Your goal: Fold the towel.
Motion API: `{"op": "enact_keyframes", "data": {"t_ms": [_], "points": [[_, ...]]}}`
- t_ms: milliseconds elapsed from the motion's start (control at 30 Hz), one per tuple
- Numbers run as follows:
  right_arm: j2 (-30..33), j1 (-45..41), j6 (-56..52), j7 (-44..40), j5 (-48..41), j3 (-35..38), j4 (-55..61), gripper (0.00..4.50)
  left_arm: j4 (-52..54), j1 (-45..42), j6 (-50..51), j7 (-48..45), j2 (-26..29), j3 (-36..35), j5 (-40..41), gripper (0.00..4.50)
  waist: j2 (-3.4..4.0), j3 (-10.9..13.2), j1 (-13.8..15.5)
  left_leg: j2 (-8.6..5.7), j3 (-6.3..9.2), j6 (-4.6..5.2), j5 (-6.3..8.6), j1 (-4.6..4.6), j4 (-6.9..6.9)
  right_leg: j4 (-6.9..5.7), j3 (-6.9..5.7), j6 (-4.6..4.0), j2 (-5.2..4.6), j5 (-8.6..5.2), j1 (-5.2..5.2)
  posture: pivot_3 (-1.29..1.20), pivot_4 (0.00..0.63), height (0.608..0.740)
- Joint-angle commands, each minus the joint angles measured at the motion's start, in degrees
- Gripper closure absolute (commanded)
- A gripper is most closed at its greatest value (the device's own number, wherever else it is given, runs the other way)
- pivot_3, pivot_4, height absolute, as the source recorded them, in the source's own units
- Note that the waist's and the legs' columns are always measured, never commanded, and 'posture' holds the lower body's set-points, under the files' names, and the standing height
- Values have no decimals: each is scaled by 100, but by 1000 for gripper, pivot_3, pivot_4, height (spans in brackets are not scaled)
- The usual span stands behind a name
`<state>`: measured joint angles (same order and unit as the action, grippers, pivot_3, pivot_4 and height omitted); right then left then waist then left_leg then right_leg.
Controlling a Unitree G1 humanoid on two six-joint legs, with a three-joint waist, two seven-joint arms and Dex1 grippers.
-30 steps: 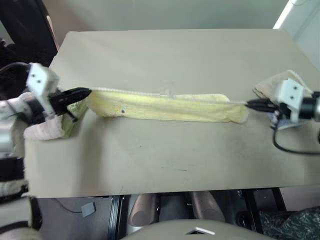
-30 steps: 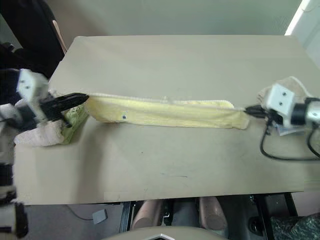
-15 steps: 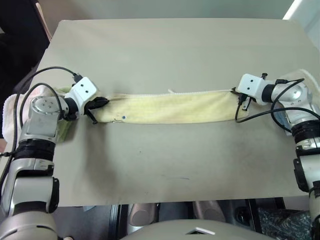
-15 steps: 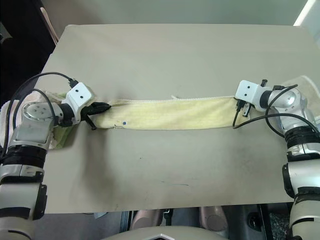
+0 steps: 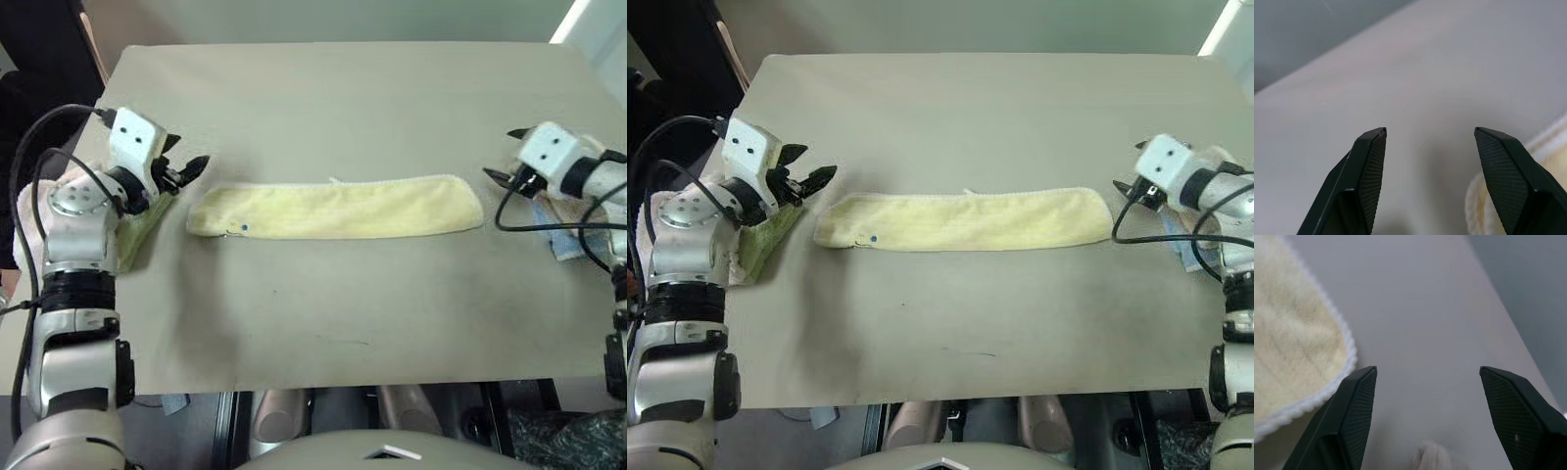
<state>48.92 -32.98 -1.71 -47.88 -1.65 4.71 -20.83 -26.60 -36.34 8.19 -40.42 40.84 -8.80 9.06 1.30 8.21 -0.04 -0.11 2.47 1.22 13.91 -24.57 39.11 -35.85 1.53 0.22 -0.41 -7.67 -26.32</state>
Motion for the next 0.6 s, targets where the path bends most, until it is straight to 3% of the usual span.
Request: {"op": "enact_keyframes", "data": {"t_ms": [33, 100, 167, 300, 433, 600], "points": [[-101, 774, -2334, 96, -1435, 1050, 1741, 932, 506, 72, 149, 321, -53, -243, 109, 1421, -3, 2, -3, 0, -3, -1, -1, 21, -1, 0, 2, -22, 3, -25, 18, 0, 150, 735], [-383, 1392, -4550, 369, -2715, 1745, 2729, 558, 888, 112, 146, 232, -216, -255, 342, 1421, -9, 4, -8, 0, -3, -5, -11, 37, -2, 0, 6, -46, 6, -46, 38, 0, 150, 735], [-647, 1712, -5747, 706, -3392, 2202, 3322, 38, 1211, 203, 186, 68, -313, -203, 481, 1421, -30, 16, -7, -2, -3, -8, -21, 59, -4, 2, 13, -40, 14, -50, 64, 0, 150, 735], [-1687, 1461, -7819, 1824, -4233, 3454, 3595, 12, 1757, 401, 412, -337, -520, -38, 840, 1421, -42, 22, -59, -13, -7, 2, -40, 77, 5, 3, 31, 21, 13, -62, 82, 0, 150, 735], [-2637, 1232, -9013, 2590, -4323, 4058, 3914, 12, 2074, 503, 548, -624, -651, 95, 1076, 1421, -57, 20, -68, -14, -3, 10, -43, 113, 0, 3, 34, 22, 12, -61, 112, 0, 150, 735], [-3534, 782, -9079, 3543, -4433, 4437, 3634, 12, 2276, 571, 641, -658, -788, 211, 1142, 1421, -55, 21, -62, -14, 5, 9, -37, 104, -7, -1, 31, 24, 14, -65, 99, 0, 150, 735]]}}
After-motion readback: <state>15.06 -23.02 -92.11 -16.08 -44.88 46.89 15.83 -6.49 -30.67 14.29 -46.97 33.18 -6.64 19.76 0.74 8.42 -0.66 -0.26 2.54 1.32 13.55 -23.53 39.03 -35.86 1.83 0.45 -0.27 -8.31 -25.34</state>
